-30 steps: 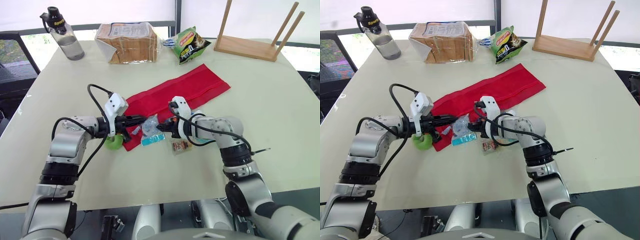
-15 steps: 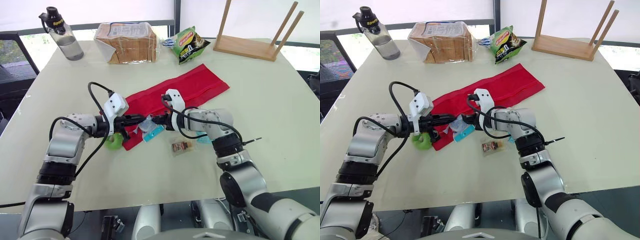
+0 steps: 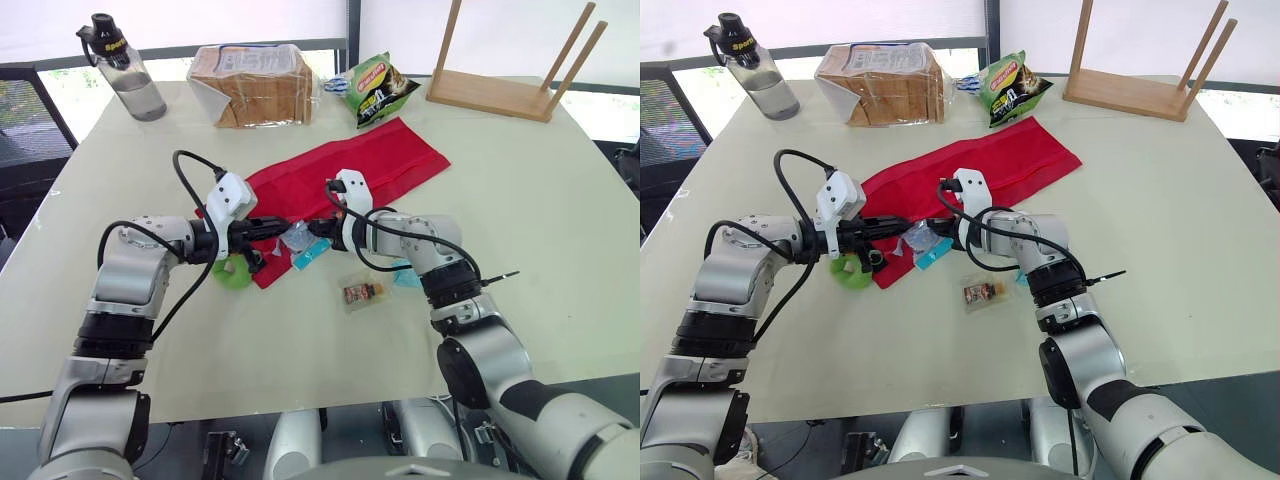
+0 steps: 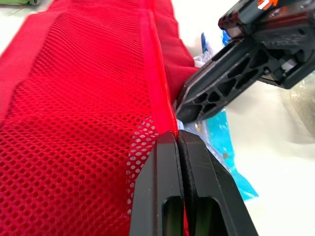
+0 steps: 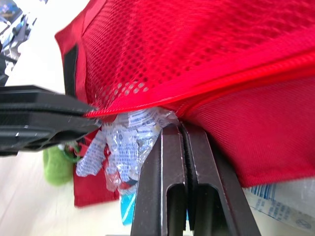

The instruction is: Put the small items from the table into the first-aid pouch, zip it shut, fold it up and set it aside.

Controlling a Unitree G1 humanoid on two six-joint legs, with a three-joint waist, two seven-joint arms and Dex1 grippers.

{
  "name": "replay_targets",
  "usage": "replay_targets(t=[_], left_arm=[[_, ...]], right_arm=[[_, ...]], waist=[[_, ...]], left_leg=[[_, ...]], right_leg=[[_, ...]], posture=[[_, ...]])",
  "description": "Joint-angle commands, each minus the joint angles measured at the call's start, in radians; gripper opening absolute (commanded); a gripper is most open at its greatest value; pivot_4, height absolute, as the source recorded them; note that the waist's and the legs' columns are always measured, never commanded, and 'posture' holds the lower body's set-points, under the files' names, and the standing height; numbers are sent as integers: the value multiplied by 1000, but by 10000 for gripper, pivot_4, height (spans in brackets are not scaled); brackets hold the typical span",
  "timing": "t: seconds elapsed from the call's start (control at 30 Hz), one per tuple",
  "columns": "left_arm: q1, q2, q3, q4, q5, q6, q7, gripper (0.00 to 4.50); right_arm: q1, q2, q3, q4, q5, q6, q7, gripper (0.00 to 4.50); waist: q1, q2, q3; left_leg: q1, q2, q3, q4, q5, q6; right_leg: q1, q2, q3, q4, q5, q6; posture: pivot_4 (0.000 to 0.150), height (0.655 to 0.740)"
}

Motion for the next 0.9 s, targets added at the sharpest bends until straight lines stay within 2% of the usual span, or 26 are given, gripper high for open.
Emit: replay_targets(t=[0.03, 0.2, 0.3, 0.37, 0.4, 0.43, 0.6, 0.9], left_arm=[[-7, 29, 17, -3, -6, -14, -29, 0], [-3, 42, -9, 59, 30, -50, -41, 0], [-7, 41, -13, 104, 43, -69, -48, 0], [-11, 41, -14, 121, 47, -75, -54, 0], [-13, 40, -13, 127, 48, -76, -56, 0], [-16, 40, -14, 134, 50, -79, -58, 0], [-41, 34, -20, 175, 60, -104, -76, 0], [-74, 21, -10, 194, 49, -102, -107, 0]], right_arm=[[-52, 132, -26, 54, -18, -78, -57, 371], [-38, 121, -16, 73, 25, -112, -19, 371], [3, 64, 58, -9, 25, -95, 61, 8362], [32, 36, 75, -81, 43, -67, 93, 17221], [43, 26, 80, -108, 49, -52, 104, 23740], [55, 7, 103, -141, 46, -37, 125, 27664], [111, -74, 182, -315, 50, 59, 213, 27664], [97, -64, 297, -228, -111, -44, 222, 27664]], waist=[[0, 0, 0], [0, 0, 0], [-2, 0, 0], [-3, 0, 0], [-3, 0, 0], [-3, 0, 0], [-1, 0, 0], [-2, 0, 0]], left_leg=[[0, 0, 0, 0, 0, 0], [0, 0, 0, 0, 0, 0], [0, 0, 0, 0, 0, 0], [0, 0, 0, -1, 0, 0], [0, 0, 0, -1, 0, 0], [0, 0, 0, -2, 0, 0], [0, 0, 1, -2, 0, 0], [-1, 1, 1, -2, 0, 0]], right_leg=[[0, 0, 0, 0, 0, 0], [0, 0, 0, 0, 0, 0], [0, 0, 0, 0, 0, 0], [-1, 0, 1, 0, 0, 0], [-1, 0, 0, 0, 0, 0], [-1, 0, 0, 0, 0, 0], [-1, 0, 1, 0, 0, 0], [-2, 1, 1, 0, 0, 0]], posture=[[1500, 7400], [1500, 7400], [1500, 7400], [1500, 7400], [1500, 7400], [1500, 7400], [1500, 7400], [1500, 7400]])
